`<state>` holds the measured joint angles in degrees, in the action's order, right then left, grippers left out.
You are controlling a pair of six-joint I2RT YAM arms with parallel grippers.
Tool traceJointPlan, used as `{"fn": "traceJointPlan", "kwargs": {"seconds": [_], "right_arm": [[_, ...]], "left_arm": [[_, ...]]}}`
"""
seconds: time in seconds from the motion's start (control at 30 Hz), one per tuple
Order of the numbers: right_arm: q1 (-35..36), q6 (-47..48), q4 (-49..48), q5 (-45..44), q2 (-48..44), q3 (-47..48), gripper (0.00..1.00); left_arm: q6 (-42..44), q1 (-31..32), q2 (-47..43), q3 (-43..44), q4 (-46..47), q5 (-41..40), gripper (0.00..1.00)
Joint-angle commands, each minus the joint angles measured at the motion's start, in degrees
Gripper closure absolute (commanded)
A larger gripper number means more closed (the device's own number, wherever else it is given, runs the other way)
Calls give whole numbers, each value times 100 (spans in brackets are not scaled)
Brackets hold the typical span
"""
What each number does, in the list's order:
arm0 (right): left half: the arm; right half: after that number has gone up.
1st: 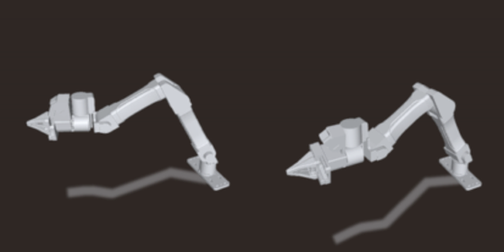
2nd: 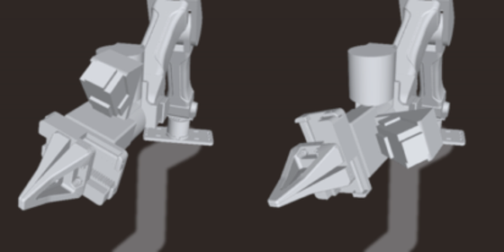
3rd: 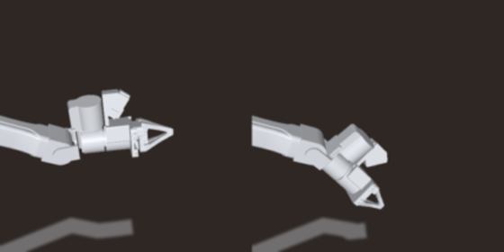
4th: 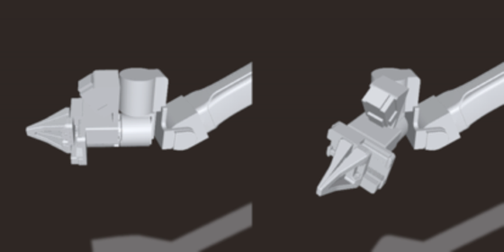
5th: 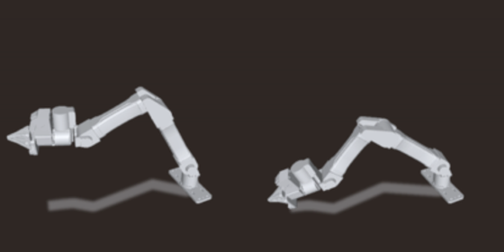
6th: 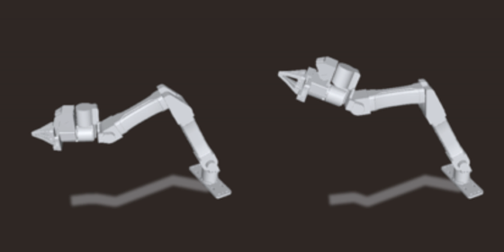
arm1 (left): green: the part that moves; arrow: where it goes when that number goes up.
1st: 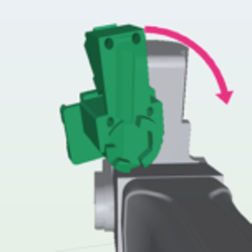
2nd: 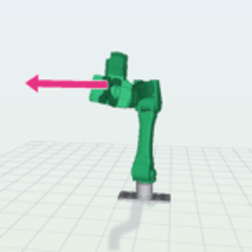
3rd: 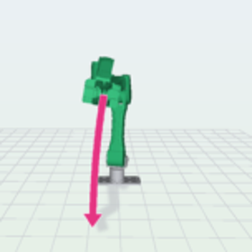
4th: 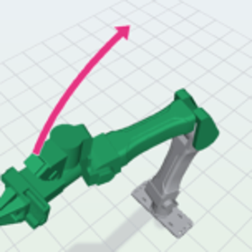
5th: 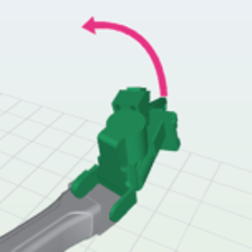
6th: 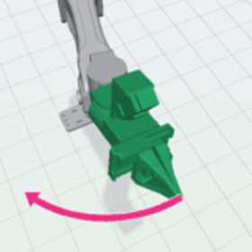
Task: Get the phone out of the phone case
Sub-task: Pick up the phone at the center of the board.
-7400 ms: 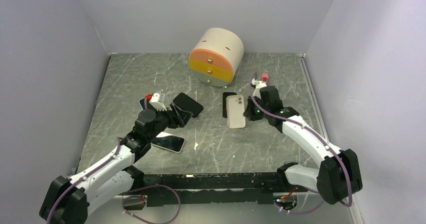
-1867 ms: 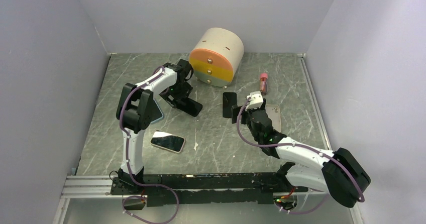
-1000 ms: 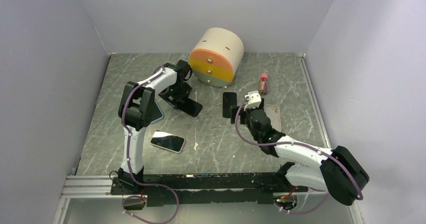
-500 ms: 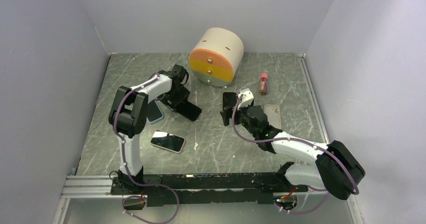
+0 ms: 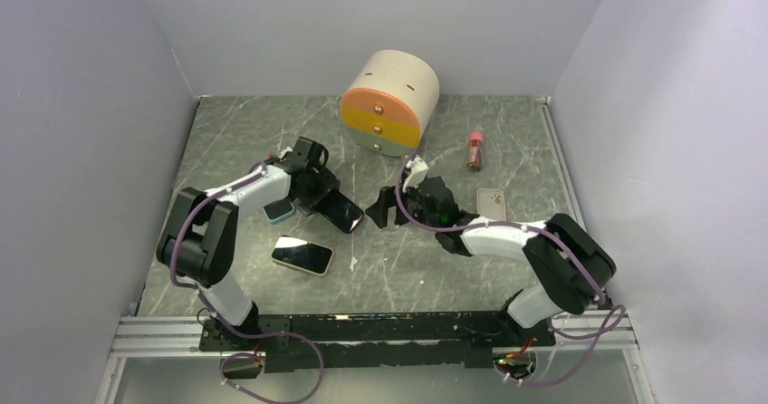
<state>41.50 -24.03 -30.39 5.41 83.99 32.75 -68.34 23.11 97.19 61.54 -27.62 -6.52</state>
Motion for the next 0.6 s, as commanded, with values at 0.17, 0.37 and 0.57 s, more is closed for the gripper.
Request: {"fn": "traceJointPlan", "kwargs": {"seconds": [0.17, 0.37, 0.57], "right_arm": [[174, -504, 252, 456, 993, 1279, 11], [181, -213, 168, 865, 1490, 1551, 16], [201, 149, 126, 1217, 1792, 1795, 25]], "left_arm": [[369, 42, -953, -645, 1139, 583, 64], [449, 42, -1330, -1004, 1509, 819, 66], [565, 35, -1402, -1064, 1662, 1033, 69]]}}
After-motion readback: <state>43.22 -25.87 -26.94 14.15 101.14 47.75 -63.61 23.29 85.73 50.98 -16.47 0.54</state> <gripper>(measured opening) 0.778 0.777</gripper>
